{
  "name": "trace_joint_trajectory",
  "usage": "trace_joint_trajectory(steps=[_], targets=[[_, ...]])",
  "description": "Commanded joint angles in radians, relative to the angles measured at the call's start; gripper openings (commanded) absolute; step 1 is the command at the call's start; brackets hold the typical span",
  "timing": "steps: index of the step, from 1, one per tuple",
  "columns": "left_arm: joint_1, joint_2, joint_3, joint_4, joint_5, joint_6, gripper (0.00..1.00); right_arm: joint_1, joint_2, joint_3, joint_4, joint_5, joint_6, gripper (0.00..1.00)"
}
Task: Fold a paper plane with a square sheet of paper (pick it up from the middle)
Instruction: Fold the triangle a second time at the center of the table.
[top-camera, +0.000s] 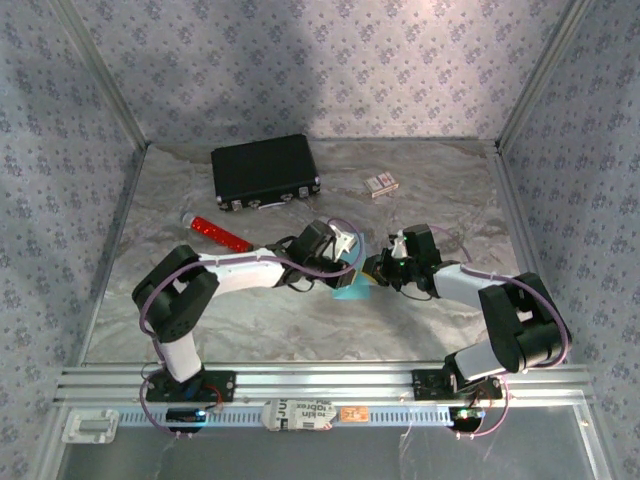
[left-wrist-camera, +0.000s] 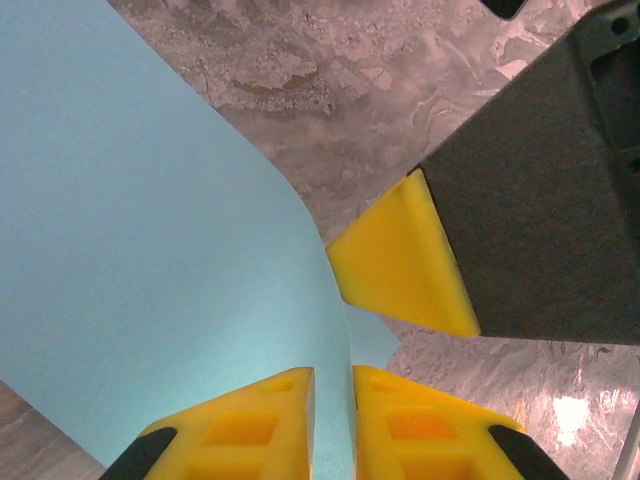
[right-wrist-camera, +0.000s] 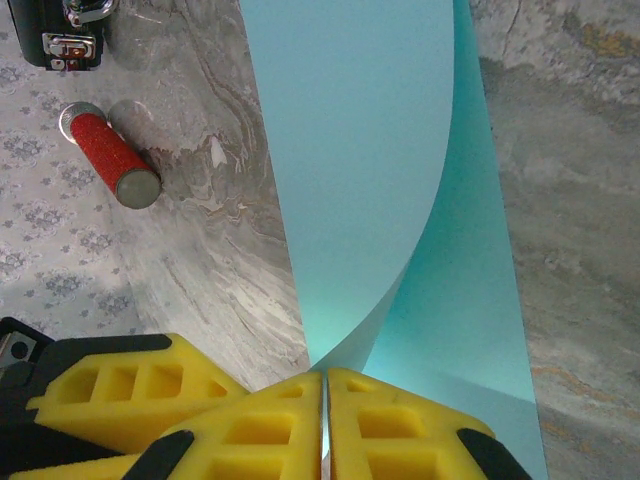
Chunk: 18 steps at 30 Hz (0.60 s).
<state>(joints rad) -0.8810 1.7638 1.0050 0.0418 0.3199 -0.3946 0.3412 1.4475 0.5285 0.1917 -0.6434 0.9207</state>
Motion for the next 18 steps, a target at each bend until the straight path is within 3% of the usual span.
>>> trace_joint_trajectory(steps=[1,18], targets=[[0.006,0.019,-0.002,0.019,0.037,-0.002,0.14,0.005,0.014,0.022,0.007,-0.011,0.012,0.11],[0.008,0.013,-0.006,0.011,0.039,-0.005,0.1,0.04,0.056,0.018,-0.018,-0.003,-0.02,0.11]])
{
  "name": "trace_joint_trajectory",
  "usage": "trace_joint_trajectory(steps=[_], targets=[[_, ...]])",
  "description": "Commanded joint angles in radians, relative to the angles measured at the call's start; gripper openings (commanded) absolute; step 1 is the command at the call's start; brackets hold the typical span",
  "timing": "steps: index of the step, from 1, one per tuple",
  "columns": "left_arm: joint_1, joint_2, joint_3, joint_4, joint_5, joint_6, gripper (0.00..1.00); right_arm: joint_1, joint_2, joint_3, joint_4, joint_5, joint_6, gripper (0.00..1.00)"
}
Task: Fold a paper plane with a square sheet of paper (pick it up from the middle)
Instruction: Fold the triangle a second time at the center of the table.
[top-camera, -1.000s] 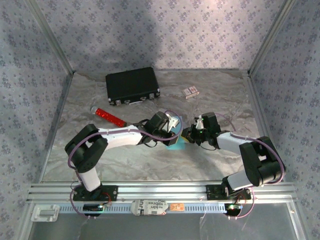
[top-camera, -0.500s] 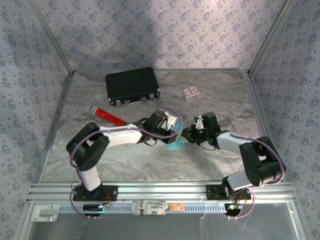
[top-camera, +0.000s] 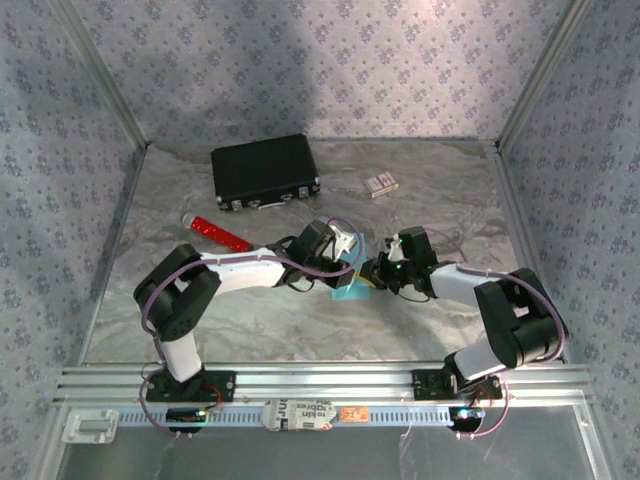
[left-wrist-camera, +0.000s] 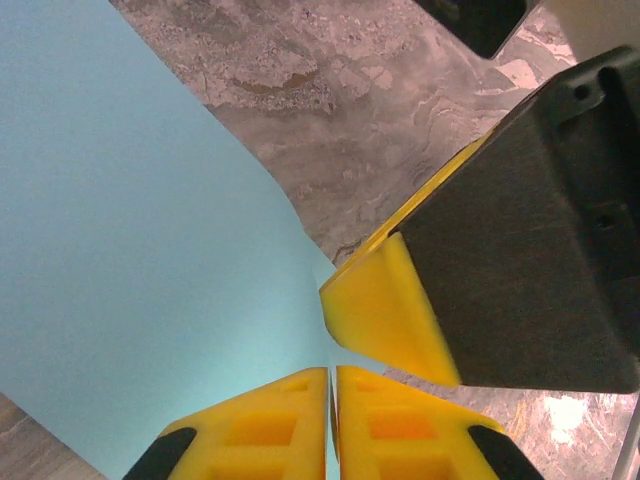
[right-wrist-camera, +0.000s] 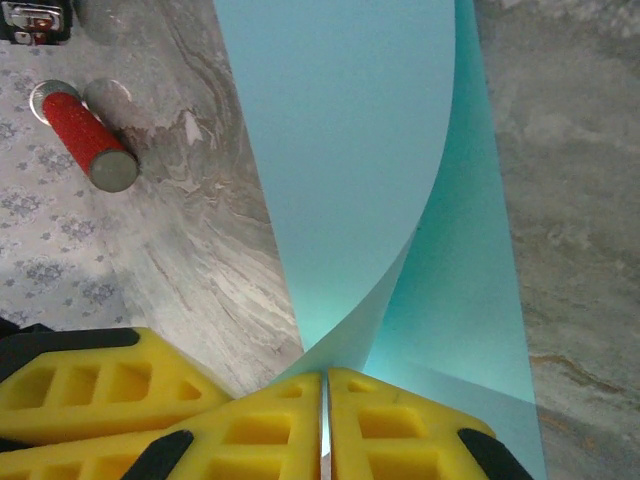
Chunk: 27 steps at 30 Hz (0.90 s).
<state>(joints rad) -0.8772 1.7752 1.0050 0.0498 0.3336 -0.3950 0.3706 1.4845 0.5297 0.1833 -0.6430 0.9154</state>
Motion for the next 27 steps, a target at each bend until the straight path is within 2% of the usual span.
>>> trace_joint_trajectory(steps=[1,8,17,22,27], targets=[[0.004,0.001,-0.006,0.003,0.027,-0.005,0.1,0.012,0.025,0.018,-0.004,-0.005,-0.012,0.11],[0.004,0.003,-0.01,-0.015,0.033,-0.002,0.13,0.013,0.028,0.023,0.008,0.002,0.0,0.11],[0.004,-0.028,-0.041,0.011,0.038,-0.034,0.35,0.008,0.022,0.021,0.021,0.003,0.01,0.1],[0.004,-0.017,-0.051,0.017,0.049,-0.043,0.35,0.003,0.023,0.023,0.027,0.003,0.016,0.1],[0.004,-0.004,-0.049,0.042,0.058,-0.055,0.31,0.001,0.022,0.021,0.031,-0.001,0.016,0.1]])
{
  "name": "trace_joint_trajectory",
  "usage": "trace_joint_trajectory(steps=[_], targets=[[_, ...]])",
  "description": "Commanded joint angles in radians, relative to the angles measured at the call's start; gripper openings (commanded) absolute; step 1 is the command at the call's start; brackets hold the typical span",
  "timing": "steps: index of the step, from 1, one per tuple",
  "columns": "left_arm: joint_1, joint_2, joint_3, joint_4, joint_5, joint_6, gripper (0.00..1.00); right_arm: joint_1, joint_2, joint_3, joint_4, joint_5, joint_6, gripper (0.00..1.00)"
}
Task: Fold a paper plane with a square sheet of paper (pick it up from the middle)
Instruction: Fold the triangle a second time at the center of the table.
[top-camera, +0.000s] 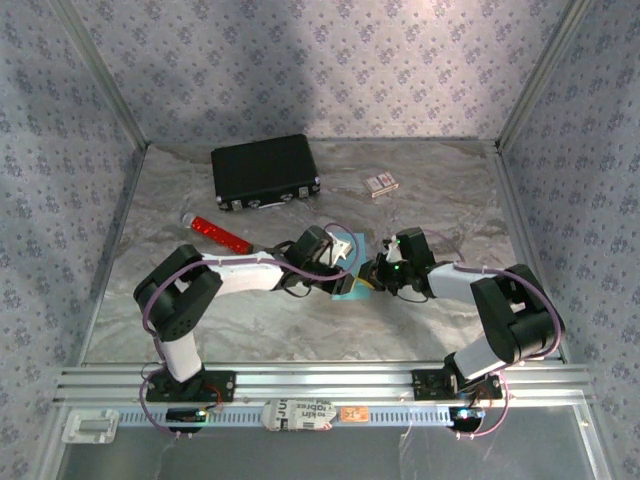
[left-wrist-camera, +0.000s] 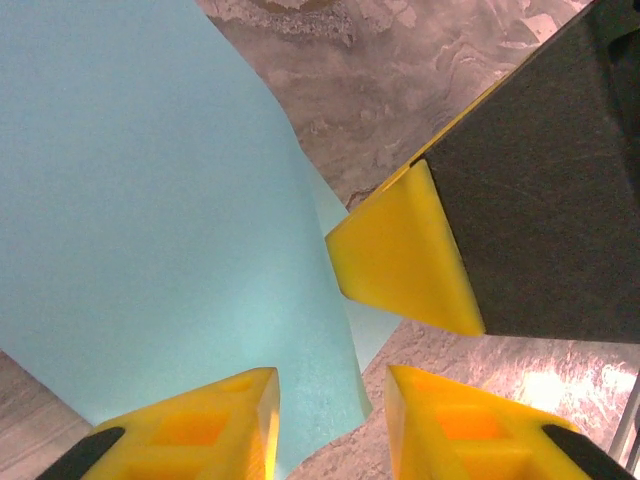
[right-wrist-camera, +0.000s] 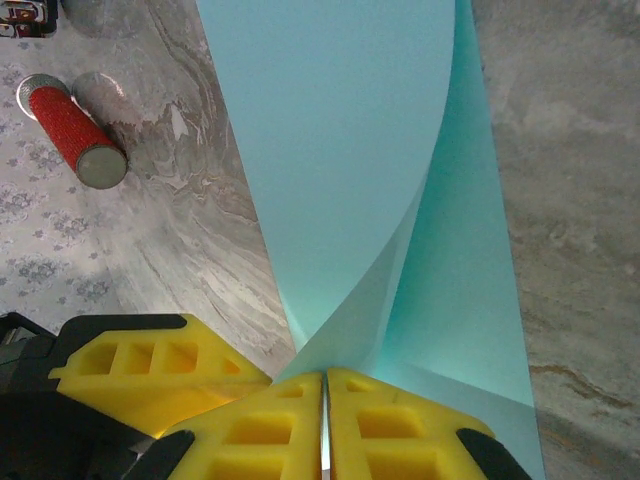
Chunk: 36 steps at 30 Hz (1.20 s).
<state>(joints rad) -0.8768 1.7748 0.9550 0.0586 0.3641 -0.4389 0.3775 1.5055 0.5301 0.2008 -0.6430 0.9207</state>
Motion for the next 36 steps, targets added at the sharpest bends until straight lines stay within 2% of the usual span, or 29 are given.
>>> trace_joint_trajectory(steps=[1,11,23,31,36], targets=[[0.004,0.0,0.005,0.036,0.026,-0.011,0.3,-0.007,0.001,0.02,0.014,-0.001,0.01,0.1],[0.005,0.028,0.03,0.047,0.029,-0.007,0.22,-0.01,-0.002,0.016,0.02,-0.009,0.012,0.1],[0.005,0.013,0.02,0.078,0.024,-0.011,0.22,-0.01,-0.005,0.01,0.019,-0.006,0.012,0.1],[0.005,0.012,0.021,0.07,0.024,-0.006,0.11,-0.011,-0.004,0.011,0.018,-0.008,0.012,0.1],[0.005,0.009,0.023,0.068,0.017,-0.008,0.13,-0.012,-0.005,0.011,0.018,-0.011,0.01,0.11]])
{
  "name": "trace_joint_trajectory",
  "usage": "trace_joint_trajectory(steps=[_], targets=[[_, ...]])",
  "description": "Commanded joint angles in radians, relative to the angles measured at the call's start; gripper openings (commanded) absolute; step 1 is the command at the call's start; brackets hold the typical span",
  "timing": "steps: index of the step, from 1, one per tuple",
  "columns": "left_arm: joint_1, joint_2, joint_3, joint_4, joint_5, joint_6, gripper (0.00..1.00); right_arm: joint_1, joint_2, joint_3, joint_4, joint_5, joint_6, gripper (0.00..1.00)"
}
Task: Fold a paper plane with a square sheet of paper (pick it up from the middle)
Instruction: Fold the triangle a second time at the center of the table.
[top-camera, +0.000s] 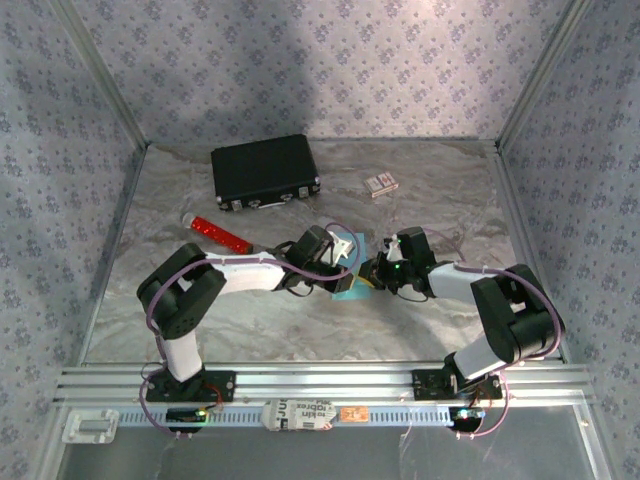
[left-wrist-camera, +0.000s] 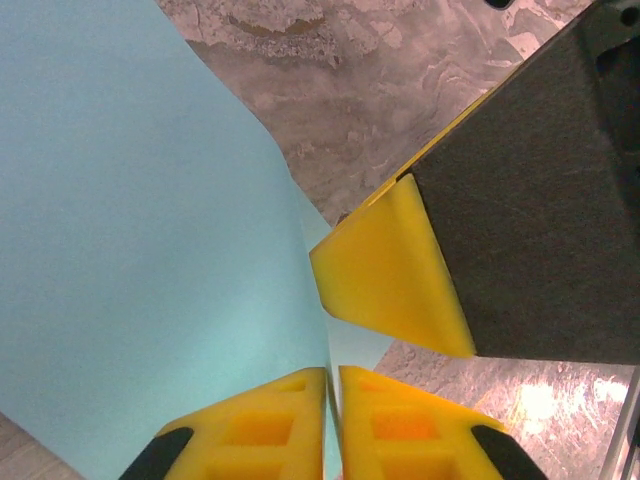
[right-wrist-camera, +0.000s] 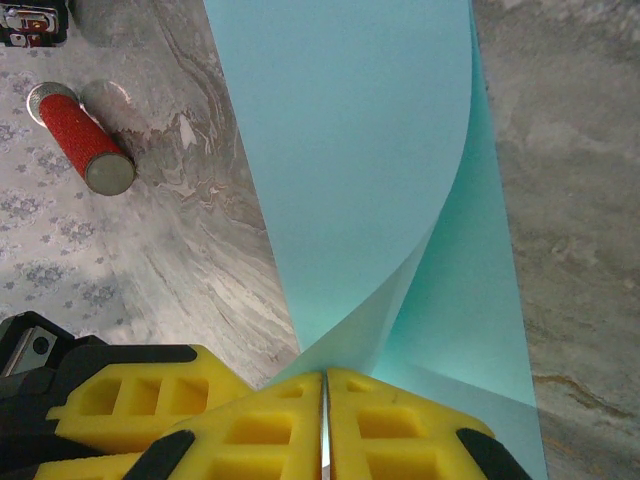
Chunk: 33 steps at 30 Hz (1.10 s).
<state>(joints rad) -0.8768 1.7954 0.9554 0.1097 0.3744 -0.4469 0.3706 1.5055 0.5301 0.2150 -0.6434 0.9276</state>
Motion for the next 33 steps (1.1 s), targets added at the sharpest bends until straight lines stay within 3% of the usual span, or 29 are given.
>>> trace_joint_trajectory(steps=[1,20,33], targets=[[0.007,-0.011,0.024,0.016,0.006,0.002,0.16,-0.005,-0.004,0.01,0.003,-0.012,0.001,0.11],[0.006,-0.002,0.03,0.031,0.015,0.001,0.17,-0.005,-0.006,0.013,0.006,-0.018,0.004,0.11],[0.011,0.007,0.049,0.012,0.039,0.017,0.0,-0.006,-0.014,0.013,-0.006,-0.015,0.005,0.11]])
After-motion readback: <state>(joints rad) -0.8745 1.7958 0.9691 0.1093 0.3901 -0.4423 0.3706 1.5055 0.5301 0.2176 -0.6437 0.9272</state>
